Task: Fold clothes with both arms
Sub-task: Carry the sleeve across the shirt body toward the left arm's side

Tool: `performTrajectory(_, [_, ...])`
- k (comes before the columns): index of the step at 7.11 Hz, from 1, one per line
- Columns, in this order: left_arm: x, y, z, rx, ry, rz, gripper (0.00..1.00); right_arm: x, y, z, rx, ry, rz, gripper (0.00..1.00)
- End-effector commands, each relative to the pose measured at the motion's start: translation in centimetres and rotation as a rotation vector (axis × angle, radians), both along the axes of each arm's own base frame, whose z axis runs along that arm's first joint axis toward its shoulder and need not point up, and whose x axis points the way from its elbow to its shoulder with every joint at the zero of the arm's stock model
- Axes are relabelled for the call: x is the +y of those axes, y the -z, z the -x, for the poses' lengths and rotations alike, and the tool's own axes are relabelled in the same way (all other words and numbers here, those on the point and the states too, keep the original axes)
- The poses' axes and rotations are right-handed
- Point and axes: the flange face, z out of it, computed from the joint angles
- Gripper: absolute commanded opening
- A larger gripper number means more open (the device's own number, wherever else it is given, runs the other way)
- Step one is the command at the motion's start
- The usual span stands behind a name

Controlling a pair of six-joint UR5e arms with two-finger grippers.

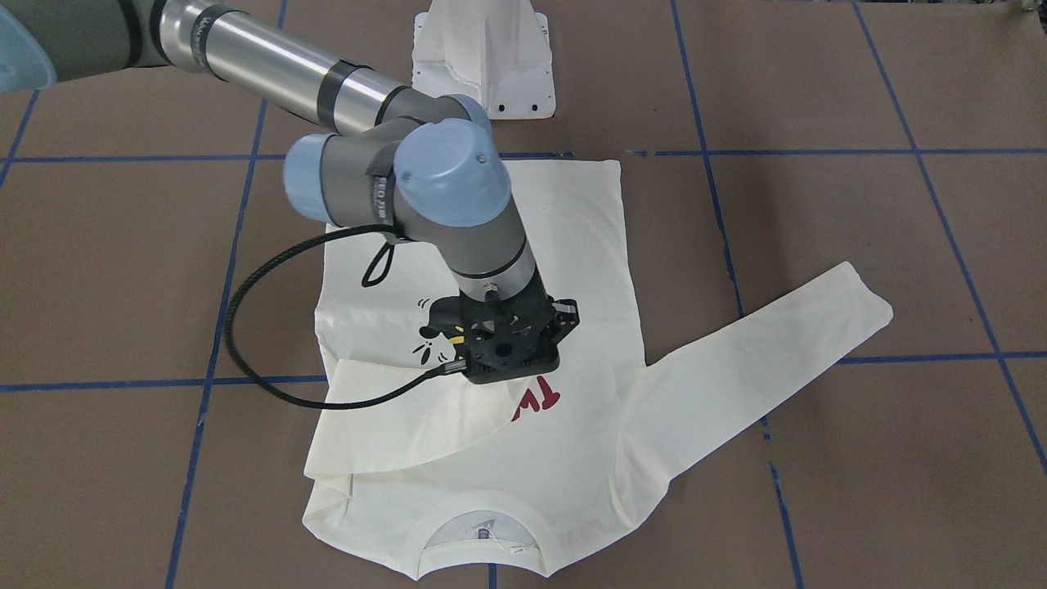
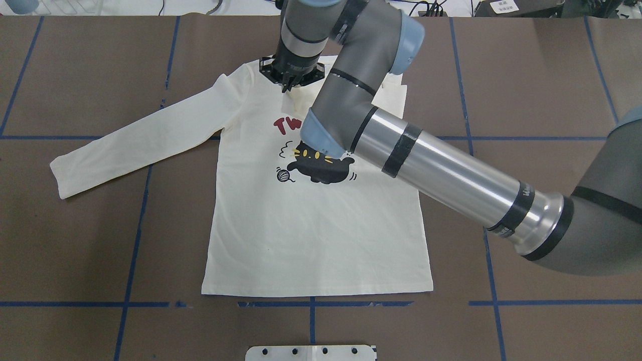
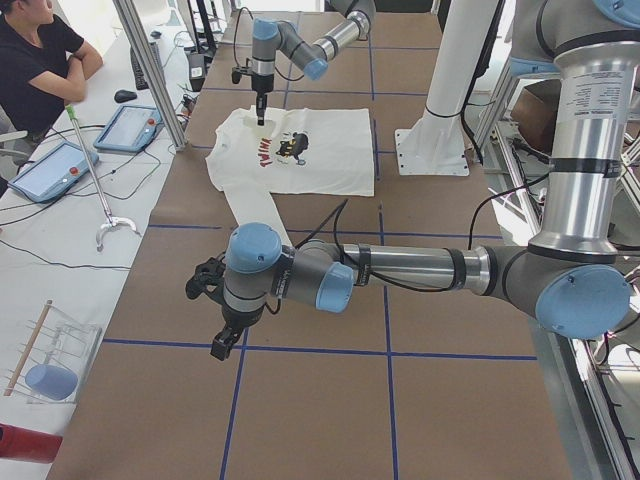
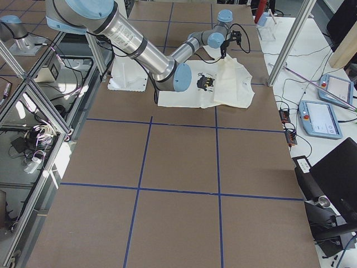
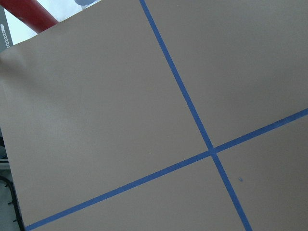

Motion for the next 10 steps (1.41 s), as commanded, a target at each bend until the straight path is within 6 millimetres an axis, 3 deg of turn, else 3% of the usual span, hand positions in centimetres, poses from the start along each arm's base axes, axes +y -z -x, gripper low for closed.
performTrajectory(1, [0.0,0.1,0.0,0.005,0.013,0.004,1.00,5.2,1.2,5.8,-0.060,0.003,-0.076,0.00])
performTrajectory(3, [-0.1,0.2,-0.1,0.003,0.012,0.003,1.00,6.4,2.6,5.9,-0.174,-0.030,-0.105,0.00])
performTrajectory(4, [-0.1,0.2,-0.2,0.005,0.009,0.004,1.00,7.0,1.6,6.2,-0.213,-0.026,-0.119,0.00])
performTrajectory(5, [-0.2,0.2,-0.5,0.005,0.005,0.002,1.00,7.4,0.7,6.5,-0.224,-0.018,-0.122,0.92])
performTrajectory(6, [-0.2,0.3,-0.5,0.005,0.005,0.000,1.00,8.1,0.7,7.0,-0.231,-0.009,-0.128,1.00])
performTrajectory(9, [-0.3,0.4,-0.8,0.005,0.000,-0.005,1.00,8.4,0.6,7.5,-0.197,-0.017,-0.082,1.00])
performTrajectory(10, [-0.8,0.9,-3.3,0.034,0.033,0.035,1.00,8.1,1.2,7.4,-0.113,-0.022,-0.033,1.00])
